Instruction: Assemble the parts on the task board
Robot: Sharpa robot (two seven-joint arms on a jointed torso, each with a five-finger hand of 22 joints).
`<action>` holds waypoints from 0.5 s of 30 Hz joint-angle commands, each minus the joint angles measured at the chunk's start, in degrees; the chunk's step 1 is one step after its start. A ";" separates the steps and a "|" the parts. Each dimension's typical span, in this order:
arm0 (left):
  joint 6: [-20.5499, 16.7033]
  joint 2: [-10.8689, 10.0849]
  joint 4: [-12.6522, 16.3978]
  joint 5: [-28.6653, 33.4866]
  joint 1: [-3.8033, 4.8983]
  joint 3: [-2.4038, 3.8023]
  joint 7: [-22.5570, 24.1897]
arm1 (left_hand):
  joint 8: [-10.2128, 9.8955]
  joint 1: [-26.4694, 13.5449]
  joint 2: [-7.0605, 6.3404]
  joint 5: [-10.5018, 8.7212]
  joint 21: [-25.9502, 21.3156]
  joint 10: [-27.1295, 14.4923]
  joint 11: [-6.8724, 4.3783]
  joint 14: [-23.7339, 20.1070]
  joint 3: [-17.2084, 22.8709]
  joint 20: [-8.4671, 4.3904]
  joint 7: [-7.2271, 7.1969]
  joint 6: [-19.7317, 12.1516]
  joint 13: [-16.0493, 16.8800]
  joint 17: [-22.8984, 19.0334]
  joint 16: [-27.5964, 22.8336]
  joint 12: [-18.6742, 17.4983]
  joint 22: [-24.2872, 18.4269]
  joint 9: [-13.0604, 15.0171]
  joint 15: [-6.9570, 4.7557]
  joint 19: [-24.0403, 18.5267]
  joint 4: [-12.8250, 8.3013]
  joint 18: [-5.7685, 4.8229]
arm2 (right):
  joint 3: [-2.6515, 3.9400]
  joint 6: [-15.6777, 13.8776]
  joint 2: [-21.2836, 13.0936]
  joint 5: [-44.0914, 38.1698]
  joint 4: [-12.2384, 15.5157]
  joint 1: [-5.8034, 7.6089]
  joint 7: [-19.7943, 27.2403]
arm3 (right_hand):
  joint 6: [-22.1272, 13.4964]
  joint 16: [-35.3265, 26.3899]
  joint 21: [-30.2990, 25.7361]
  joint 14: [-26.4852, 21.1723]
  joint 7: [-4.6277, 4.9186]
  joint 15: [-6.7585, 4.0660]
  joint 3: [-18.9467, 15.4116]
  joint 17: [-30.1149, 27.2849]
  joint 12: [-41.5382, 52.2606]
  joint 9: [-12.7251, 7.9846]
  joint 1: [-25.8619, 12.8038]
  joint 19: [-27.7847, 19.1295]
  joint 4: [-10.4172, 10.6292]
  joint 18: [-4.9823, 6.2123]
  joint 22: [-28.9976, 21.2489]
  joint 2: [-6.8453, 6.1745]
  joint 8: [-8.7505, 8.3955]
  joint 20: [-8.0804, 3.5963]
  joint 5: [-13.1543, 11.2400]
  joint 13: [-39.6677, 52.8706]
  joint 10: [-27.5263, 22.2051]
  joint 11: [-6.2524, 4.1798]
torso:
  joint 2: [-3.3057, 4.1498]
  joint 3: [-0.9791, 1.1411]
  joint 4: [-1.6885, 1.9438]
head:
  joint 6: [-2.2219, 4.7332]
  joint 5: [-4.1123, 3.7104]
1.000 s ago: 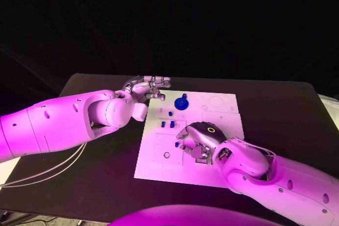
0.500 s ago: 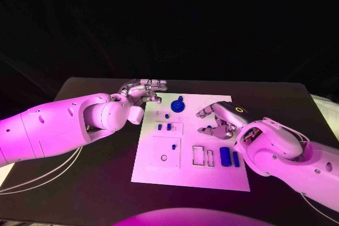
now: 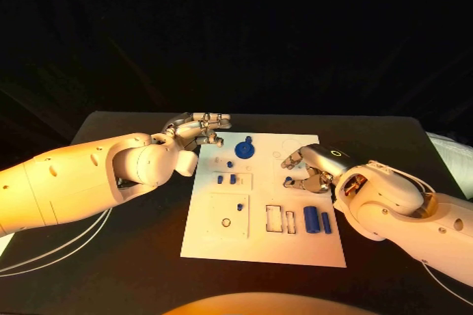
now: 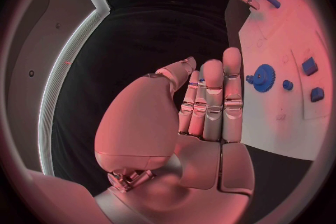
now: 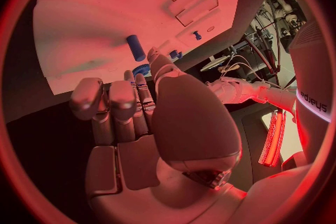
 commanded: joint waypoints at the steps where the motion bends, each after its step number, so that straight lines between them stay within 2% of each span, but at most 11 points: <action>1: 1.84 0.12 0.04 -0.35 0.05 0.04 0.61 | 0.24 -0.21 0.38 0.22 -0.27 -0.38 -0.02 -0.41 -0.47 0.07 0.10 -0.33 0.09 -0.19 -0.28 0.36 -0.11 -0.07 -0.02 -0.35 0.05 0.95 | 0.00 2.85 0.36 -0.99 -0.14 0.00 -0.74 | 0.79 -0.40 -0.29 0.20 0.14 -0.32 0.68 -0.20 0.82 0.10 1.02 -0.08 0.22 1.16 -0.09 0.47 0.14 -0.33 -0.06 0.09 1.10 -0.10 | 0.10 0.02 0.05 | 0.11 -0.12; 7: 1.99 0.13 -0.02 -0.35 0.04 0.04 0.47 | 0.34 -0.55 0.42 0.17 -0.40 -0.53 0.02 -0.53 -0.73 0.13 0.13 -0.43 0.11 -0.34 -0.33 0.54 -0.22 -0.09 0.04 -0.43 0.25 0.94 | -0.09 4.13 0.99 -1.02 -0.12 -0.07 -1.33 | 3.05 -0.09 0.01 0.33 1.22 -0.65 3.21 -0.08 2.09 0.30 2.28 0.36 0.27 1.07 0.35 1.83 0.65 -0.55 -1.46 -0.03 3.71 -0.56 | 0.06 0.07 -0.12 | 0.14 -0.01; 15: 2.02 0.17 -0.11 -0.35 0.04 0.04 0.29 | 0.34 -0.55 0.42 0.17 -0.40 -0.53 0.02 -0.53 -0.73 0.13 0.13 -0.43 0.11 -0.34 -0.33 0.54 -0.22 -0.09 0.04 -0.43 0.25 0.94 | -0.16 6.01 1.30 -1.18 -0.06 -0.12 -1.51 | 6.00 0.91 1.06 0.67 0.86 -1.34 6.39 0.85 2.84 0.55 2.72 1.34 0.79 0.77 1.79 2.45 1.35 -1.16 -1.93 -0.08 7.65 -1.46 | 0.03 0.04 -0.06 | 0.04 -0.16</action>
